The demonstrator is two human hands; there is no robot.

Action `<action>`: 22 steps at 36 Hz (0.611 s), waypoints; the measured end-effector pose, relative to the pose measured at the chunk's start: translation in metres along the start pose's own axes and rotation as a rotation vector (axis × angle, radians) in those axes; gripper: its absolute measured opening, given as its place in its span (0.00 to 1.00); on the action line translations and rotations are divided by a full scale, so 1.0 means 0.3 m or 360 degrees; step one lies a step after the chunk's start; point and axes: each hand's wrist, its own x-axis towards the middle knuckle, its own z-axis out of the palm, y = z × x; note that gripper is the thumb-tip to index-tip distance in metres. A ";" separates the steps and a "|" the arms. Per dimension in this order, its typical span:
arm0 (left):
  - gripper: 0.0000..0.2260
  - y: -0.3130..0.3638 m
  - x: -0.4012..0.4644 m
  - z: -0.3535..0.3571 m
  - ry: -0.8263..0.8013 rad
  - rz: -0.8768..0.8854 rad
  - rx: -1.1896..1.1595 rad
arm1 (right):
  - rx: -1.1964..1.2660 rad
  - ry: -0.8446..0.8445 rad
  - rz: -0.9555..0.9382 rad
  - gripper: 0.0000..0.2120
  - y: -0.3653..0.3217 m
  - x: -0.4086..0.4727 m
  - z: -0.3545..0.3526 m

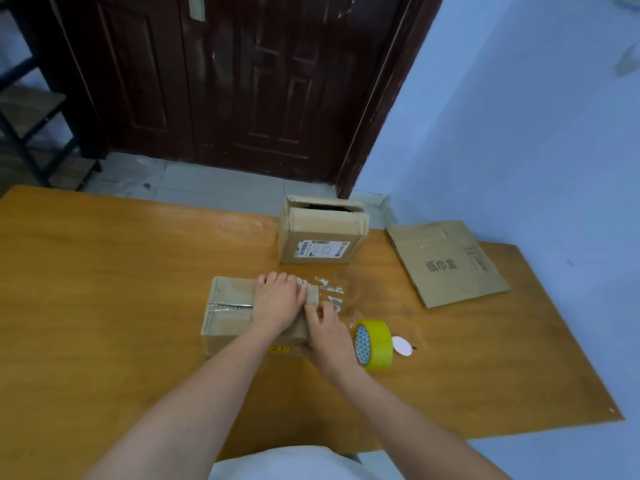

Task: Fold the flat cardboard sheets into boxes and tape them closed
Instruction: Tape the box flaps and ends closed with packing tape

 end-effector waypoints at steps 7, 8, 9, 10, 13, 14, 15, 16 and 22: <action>0.16 -0.020 0.003 -0.006 -0.0001 0.0004 -0.0336 | -0.0126 0.0035 0.0063 0.51 -0.007 0.011 0.021; 0.15 -0.026 0.003 -0.012 0.0021 -0.0009 -0.0471 | -0.0124 0.0007 0.0060 0.51 -0.003 0.012 0.021; 0.14 -0.030 0.002 -0.025 0.0044 -0.0048 -0.0650 | -0.0060 -0.0036 0.0047 0.50 0.001 0.014 0.018; 0.13 -0.034 0.001 -0.044 0.0083 -0.0092 -0.0850 | 0.0015 -0.0048 0.0031 0.48 0.009 0.017 0.015; 0.12 -0.068 -0.001 -0.118 0.0283 -0.0273 -0.1200 | 0.0296 -0.0222 0.0039 0.46 0.037 0.009 -0.012; 0.12 -0.095 0.000 -0.137 0.0361 -0.0376 -0.1206 | 0.0417 -0.0259 0.0050 0.48 0.044 0.001 -0.031; 0.11 -0.129 -0.002 -0.153 0.0432 -0.0498 -0.1178 | 0.0536 -0.0255 0.0052 0.50 0.051 -0.008 -0.045; 0.11 -0.168 -0.005 -0.166 0.0503 -0.0623 -0.1134 | 0.0668 -0.0230 0.0070 0.50 0.058 -0.012 -0.048; 0.22 -0.341 -0.035 -0.161 -0.0045 -0.1320 -0.1051 | 0.1578 -0.0281 0.0758 0.39 0.043 0.090 -0.070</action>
